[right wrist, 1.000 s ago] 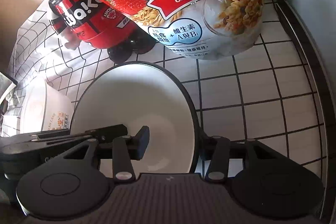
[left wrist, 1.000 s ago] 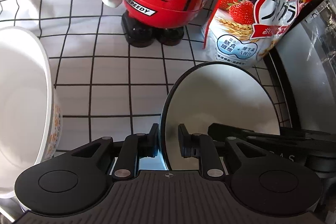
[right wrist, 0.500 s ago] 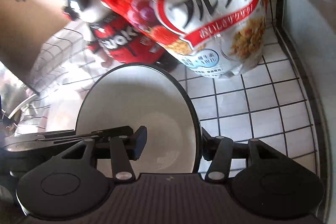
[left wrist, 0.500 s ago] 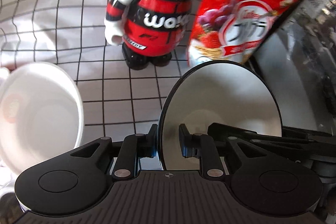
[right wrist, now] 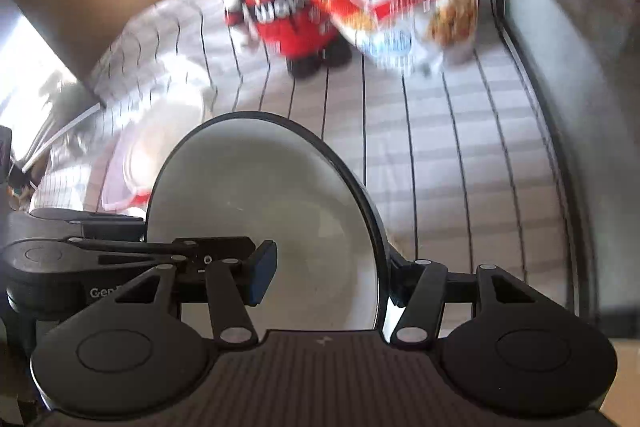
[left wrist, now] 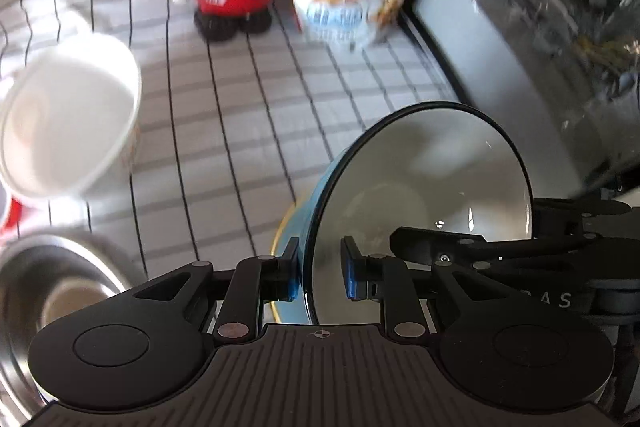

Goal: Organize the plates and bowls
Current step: 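Lower the blue bowl into the yellow-rimmed bowl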

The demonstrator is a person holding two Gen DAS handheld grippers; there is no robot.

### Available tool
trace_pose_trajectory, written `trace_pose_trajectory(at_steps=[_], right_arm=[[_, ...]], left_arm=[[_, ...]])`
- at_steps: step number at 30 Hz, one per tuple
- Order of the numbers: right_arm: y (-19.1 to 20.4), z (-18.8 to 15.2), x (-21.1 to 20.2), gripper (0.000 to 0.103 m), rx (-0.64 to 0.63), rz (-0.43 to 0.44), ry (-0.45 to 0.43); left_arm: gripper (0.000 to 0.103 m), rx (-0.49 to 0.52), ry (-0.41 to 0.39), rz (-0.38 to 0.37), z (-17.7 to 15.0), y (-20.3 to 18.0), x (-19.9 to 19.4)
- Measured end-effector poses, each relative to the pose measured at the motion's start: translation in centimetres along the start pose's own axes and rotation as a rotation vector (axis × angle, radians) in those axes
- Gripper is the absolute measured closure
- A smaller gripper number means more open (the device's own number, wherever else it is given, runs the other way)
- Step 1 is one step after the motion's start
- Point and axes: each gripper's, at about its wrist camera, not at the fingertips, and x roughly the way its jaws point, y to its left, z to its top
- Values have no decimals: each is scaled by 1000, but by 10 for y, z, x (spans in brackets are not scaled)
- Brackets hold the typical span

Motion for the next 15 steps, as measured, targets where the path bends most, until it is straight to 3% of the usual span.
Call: trace_pose_trajectory(at_steps=[6, 15], right_arm=[[-5, -28, 22, 47, 34, -4, 59], [-1, -27, 25, 46, -18, -21, 53]], left_arm=[[84, -8, 30, -7, -16, 2, 10], [85, 49, -6, 10, -18, -3, 6]])
